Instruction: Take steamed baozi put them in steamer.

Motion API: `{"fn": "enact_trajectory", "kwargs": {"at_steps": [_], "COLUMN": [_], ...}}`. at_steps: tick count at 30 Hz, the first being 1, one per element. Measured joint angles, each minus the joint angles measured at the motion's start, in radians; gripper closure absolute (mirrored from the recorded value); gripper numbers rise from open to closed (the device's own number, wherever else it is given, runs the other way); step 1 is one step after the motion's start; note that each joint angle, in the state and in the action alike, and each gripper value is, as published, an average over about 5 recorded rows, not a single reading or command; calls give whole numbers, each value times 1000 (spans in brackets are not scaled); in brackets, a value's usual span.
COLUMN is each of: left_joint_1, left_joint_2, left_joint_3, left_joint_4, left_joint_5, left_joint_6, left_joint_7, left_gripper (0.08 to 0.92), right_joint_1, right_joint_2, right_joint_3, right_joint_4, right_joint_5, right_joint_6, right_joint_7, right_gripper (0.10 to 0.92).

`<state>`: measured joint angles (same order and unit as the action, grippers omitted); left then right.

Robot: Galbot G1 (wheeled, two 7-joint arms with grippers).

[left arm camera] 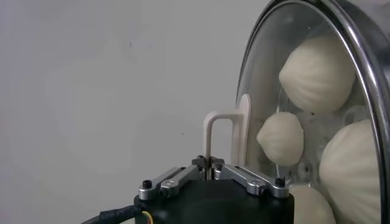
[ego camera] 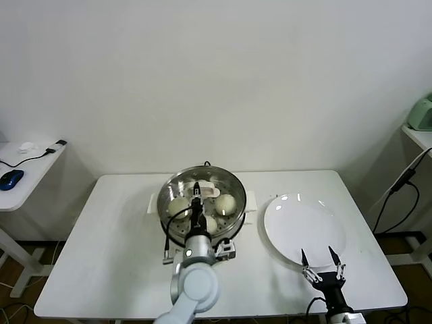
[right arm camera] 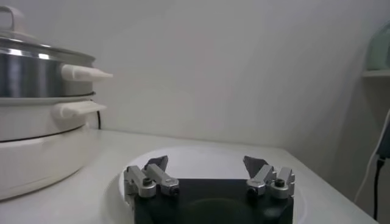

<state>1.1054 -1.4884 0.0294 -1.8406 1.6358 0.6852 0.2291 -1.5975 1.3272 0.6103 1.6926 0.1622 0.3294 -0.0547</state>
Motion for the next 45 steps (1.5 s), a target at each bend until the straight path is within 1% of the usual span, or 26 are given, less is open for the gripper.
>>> {"fn": "enact_trajectory", "kwargs": {"at_steps": [2,4,10,15,24,27,31,34,40,45], "left_joint_1": [3,5,16,30,81,110,156,193,264,321], "left_joint_2": [-2,-4,3,12,51,69,91,97,118,155], "left_joint_3": [0,-1,6,20,19,-3,-61,-135,-356,-540], "left_joint_4": [1,2,-13,-52,-178,-224,-273,-299,-321,-294], "left_joint_5": [0,-1,-15,-34,-98,-154,-296,-455,-846,-1180], "left_joint_6": [-1,-1,-1,-3,-21,-43,-98,-156,-310,-450], "left_joint_7": [-3,-3,2,8,5,-16,-64,-106,-181,-223], "left_gripper": [857,820,648,501,245,192,178,177,177,177], "right_joint_1": [0,1,0,0,4,4,3,2,4,8], "right_joint_2": [2,4,3,3,5,3,-1,-3,-3,-7], "right_joint_3": [0,-1,0,1,-11,-16,-18,-20,-23,-23], "right_joint_4": [1,2,11,16,23,26,28,31,37,32], "right_joint_5": [-3,-6,-7,-7,-3,3,11,17,26,31], "right_joint_6": [2,2,1,-5,-27,-35,-36,-31,-22,-19], "right_joint_7": [-2,-4,-12,-15,-8,-1,3,7,18,28], "right_gripper": [203,203,203,203,203,203,203,203,203,203]}}
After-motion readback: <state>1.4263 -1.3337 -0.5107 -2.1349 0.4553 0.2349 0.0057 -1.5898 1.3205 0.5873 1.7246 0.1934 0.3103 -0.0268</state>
